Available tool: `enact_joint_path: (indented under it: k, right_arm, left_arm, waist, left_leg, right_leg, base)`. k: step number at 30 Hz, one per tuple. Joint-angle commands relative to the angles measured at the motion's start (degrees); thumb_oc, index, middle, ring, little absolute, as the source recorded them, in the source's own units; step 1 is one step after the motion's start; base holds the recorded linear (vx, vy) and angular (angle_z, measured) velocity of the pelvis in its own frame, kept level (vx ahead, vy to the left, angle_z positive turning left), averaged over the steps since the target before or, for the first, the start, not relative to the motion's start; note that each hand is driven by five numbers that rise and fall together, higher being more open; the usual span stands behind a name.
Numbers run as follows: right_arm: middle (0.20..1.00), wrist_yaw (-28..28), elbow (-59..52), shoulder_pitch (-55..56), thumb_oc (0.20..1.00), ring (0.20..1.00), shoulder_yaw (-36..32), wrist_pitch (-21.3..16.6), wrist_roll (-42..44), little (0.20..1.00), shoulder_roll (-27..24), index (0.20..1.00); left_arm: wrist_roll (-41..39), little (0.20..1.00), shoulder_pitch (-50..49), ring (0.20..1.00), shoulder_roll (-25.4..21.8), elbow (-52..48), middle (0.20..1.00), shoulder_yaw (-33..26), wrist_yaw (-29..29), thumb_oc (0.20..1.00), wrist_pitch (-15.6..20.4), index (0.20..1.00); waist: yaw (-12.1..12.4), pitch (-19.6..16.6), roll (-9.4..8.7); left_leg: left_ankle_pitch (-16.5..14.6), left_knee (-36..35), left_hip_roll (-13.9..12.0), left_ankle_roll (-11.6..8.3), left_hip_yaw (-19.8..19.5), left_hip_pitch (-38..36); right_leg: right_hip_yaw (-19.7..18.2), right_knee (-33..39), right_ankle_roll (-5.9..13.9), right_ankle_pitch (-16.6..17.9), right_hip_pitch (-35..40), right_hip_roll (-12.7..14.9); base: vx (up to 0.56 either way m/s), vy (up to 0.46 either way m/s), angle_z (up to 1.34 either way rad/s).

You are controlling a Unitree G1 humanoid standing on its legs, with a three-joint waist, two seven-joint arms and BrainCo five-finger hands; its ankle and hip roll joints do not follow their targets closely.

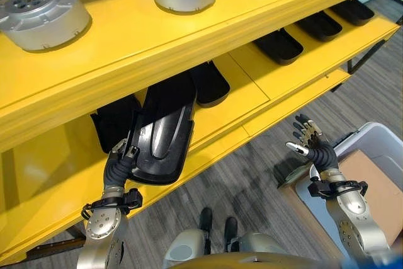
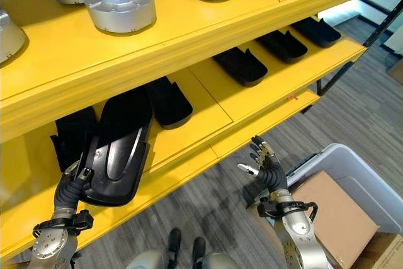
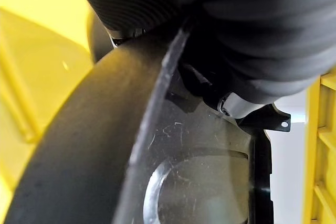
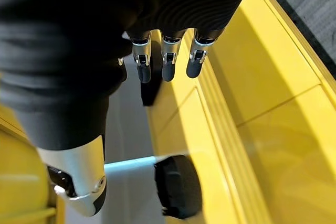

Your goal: Move parts from the plastic box to the shelf.

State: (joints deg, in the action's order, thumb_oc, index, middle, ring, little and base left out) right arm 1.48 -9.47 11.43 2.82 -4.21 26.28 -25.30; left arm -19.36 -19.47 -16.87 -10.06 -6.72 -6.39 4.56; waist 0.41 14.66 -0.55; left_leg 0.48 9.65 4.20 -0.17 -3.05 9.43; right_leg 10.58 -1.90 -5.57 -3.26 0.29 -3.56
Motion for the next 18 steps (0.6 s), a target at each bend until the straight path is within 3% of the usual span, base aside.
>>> enact_joint_path:
  k: [1, 2, 4, 5, 6, 7, 8, 9, 11, 13, 15, 18]
  right_arm:
    - [1.0, -0.6, -1.25, -3.49, 1.0, 1.0, -3.28, -4.21, 0.48, 1.0, -1.47, 1.0]
    - [1.0, -0.36, -1.27, -3.73, 1.0, 1.0, -3.11, -4.09, 0.3, 1.0, -1.46, 1.0]
    - [1.0, -0.06, -1.32, -2.91, 1.0, 1.0, -3.5, -3.62, 0.97, 1.0, -1.11, 1.0]
    - [1.0, -0.03, -1.18, -2.6, 1.0, 1.0, -3.64, -3.57, 1.26, 1.0, -0.83, 1.0]
    - [1.0, -0.4, -0.86, -2.41, 1.0, 1.0, -3.62, -3.57, 1.53, 1.0, -0.44, 1.0]
    - [1.0, -0.41, -0.84, -2.41, 1.0, 1.0, -3.58, -3.59, 1.54, 1.0, -0.49, 1.0]
    - [1.0, -0.9, -0.39, -2.32, 1.0, 1.0, -3.76, -3.52, 1.71, 1.0, -0.26, 1.0]
    - [1.0, -0.9, -0.38, -2.28, 1.0, 1.0, -3.74, -3.53, 1.72, 1.0, -0.37, 1.0]
    - [1.0, -1.95, -0.05, -2.63, 1.0, 1.0, -4.44, -3.82, 1.68, 1.0, -1.0, 1.0]
    - [1.0, -2.15, 0.03, -2.6, 1.0, 1.0, -4.67, -3.86, 1.6, 1.0, -1.12, 1.0]
    - [1.0, -2.46, -0.13, -2.19, 1.0, 1.0, -5.37, -4.07, 1.41, 1.0, -0.8, 1.0]
    - [1.0, -2.73, -0.42, -0.22, 1.0, 1.0, -6.94, -4.07, 0.8, 1.0, 0.9, 1.0]
  left_arm:
    - [-3.14, 0.2, 3.85, 0.2, -2.86, -5.67, 0.2, -1.91, 1.25, 0.2, 5.14, 0.2]
    - [-3.07, 0.2, 4.31, 0.2, -3.2, -5.57, 0.2, -2.12, 1.79, 0.2, 5.14, 0.2]
    - [-2.89, 0.2, 4.04, 0.2, -2.94, -5.77, 0.2, -2.35, 1.61, 0.2, 4.94, 0.2]
    - [-3.19, 0.2, 3.95, 0.2, -2.7, -5.78, 0.2, -2.31, 1.41, 0.2, 4.77, 0.2]
    - [-3.68, 0.2, 4.08, 0.2, -2.46, -6.1, 0.2, -2.24, 1.11, 0.2, 4.62, 0.2]
    - [-3.69, 0.2, 4.03, 0.2, -2.42, -6.15, 0.2, -2.26, 1.1, 0.2, 4.59, 0.2]
    - [-4.2, 0.2, 4.15, 0.2, -2.43, -6.15, 0.2, -2.2, 0.85, 0.2, 4.27, 0.2]
    - [-4.2, 0.2, 4.08, 0.2, -2.33, -6.18, 0.2, -2.18, 0.84, 0.2, 4.25, 0.2]
    - [-4.66, 0.2, 5.28, 0.2, -2.56, -6.13, 0.2, -1.72, 0.1, 0.2, 4.21, 0.2]
    - [-4.89, 0.2, 5.47, 0.2, -2.44, -6.07, 0.2, -1.55, 0.04, 0.2, 4.28, 0.2]
    - [-5.29, 0.2, 5.4, 0.2, -2.24, -6.55, 0.2, -1.3, 0.55, 0.2, 4.46, 0.2]
    - [-5.18, 0.2, 5.3, 0.2, -2.7, -6.82, 0.2, -0.75, 1.59, 0.2, 4.38, 0.2]
  waist:
    - [-2.74, 0.67, -1.55]
    - [-3.11, 1.11, -1.82]
    - [-4.07, 0.99, -1.75]
    - [-4.67, 0.68, -1.38]
    - [-5.41, 0.51, -0.73]
    - [-5.48, 0.58, -0.78]
    - [-6.47, -0.01, 1.18]
    - [-6.56, 0.04, 1.16]
    - [-7.07, 0.5, 2.93]
    - [-7.23, 0.57, 3.26]
    - [-7.68, 0.39, 4.52]
    - [-6.95, 0.41, 4.29]
  left_leg:
    - [-4.29, 10.42, -6.21, -0.31, 13.28, 3.1]
    - [-7.45, 16.29, -9.5, -0.32, 12.09, 2.16]
    - [-7.38, 16.73, -13.56, -0.51, 9.27, -0.28]
    - [-6.26, 14.98, -16.12, -0.71, 9.48, -2.16]
    - [-3.46, 12.37, -20.35, -1.4, 9.44, -4.22]
    - [-3.24, 11.97, -20.31, -1.52, 9.44, -4.51]
    - [2.13, 6.44, -25.07, -3.33, 8.97, -7.52]
    - [2.6, 5.46, -25.06, -3.61, 9.05, -8.21]
    - [8.99, -1.11, -27.56, -6.5, 6.04, -10.27]
    - [9.6, -2.03, -27.74, -7.09, 6.01, -10.75]
    - [6.38, -5.81, -27.36, -8.73, 7.51, -12.68]
    - [0.0, -4.6, -23.26, -9.06, 5.92, -11.43]
  right_leg:
    - [2.04, -9.53, 5.48, -7.04, -2.75, 5.85]
    - [2.3, -11.79, 4.97, -7.47, -4.02, 6.72]
    - [3.24, -14.31, 5.14, -8.22, -4.56, 8.07]
    - [4.05, -15.12, 5.33, -8.61, -5.03, 8.71]
    - [4.78, -16.78, 5.73, -8.96, -5.99, 9.87]
    - [4.82, -16.97, 5.66, -9.13, -5.94, 9.91]
    - [5.71, -19.34, 6.44, -9.41, -8.19, 11.43]
    - [5.75, -19.85, 6.34, -9.91, -8.16, 11.46]
    - [5.24, -25.36, 7.82, -10.68, -11.35, 14.88]
    - [5.17, -26.72, 8.05, -10.75, -11.96, 16.11]
    - [4.89, -30.13, 8.95, -11.27, -13.0, 18.23]
    - [5.69, -25.94, 10.93, -7.83, -8.97, 22.04]
  base:
    - [-0.22, -0.032, 1.01]
    - [-0.24, -0.018, 0.95]
    - [-0.13, 0.057, 0.42]
    - [-0.09, 0.152, 0.2]
    - [-0.05, 0.111, 0.27]
    - [-0.08, 0.268, 0.44]
    - [-0.03, 0.167, 0.52]
    - [-0.07, 0.294, 0.41]
    - [-0.06, 0.372, 0.41]
    - [-0.06, 0.241, 0.28]
    - [-0.09, 0.321, 0.57]
    - [-0.01, 0.328, 0.71]
